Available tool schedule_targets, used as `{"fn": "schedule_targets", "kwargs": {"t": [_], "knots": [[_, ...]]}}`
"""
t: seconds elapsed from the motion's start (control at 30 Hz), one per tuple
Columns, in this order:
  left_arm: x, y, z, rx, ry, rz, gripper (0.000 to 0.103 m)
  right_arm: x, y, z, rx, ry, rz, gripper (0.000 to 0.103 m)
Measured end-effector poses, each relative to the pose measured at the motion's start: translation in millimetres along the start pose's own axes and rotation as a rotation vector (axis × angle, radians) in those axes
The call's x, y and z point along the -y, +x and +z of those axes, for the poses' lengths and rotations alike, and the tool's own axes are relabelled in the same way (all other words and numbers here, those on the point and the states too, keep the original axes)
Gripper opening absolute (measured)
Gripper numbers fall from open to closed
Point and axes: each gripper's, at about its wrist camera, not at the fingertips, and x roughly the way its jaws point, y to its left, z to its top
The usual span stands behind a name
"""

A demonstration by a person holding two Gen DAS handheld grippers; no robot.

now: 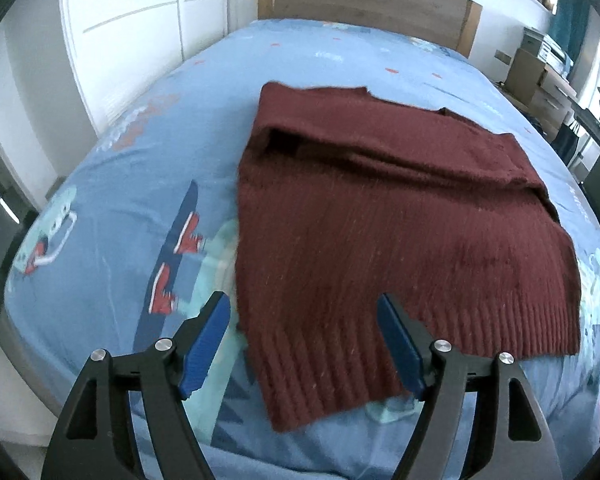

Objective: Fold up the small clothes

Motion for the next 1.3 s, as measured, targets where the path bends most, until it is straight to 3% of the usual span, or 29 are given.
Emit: {"fn": "schedule_targets", "kwargs": {"t": [0.23,0.57,0.93,1.13,1.3], "knots": [[-18,19,-14,-0.076,-0.096,-0.063,0.071,1,12,0,-0.043,0.005,-0.009,0.070],[-44,44,-14,-0.172,-0.230,-0.153,0.070,10,56,12,-0.112,0.044,0.062,0.070],[-54,54,-14,-0.232,-0.268,-0.240,0.070,26,92,22,-0.141,0.086,0.169,0.071],[-48,56,-11,-0.254,-0.222,-0.327,0.069,31,91,19,-0.149,0.079,0.248,0.059],[-55,58,-9,-0.262,-0.243,-0.381,0.067,29,96,17,-0.174,0.072,0.315,0.048]]}}
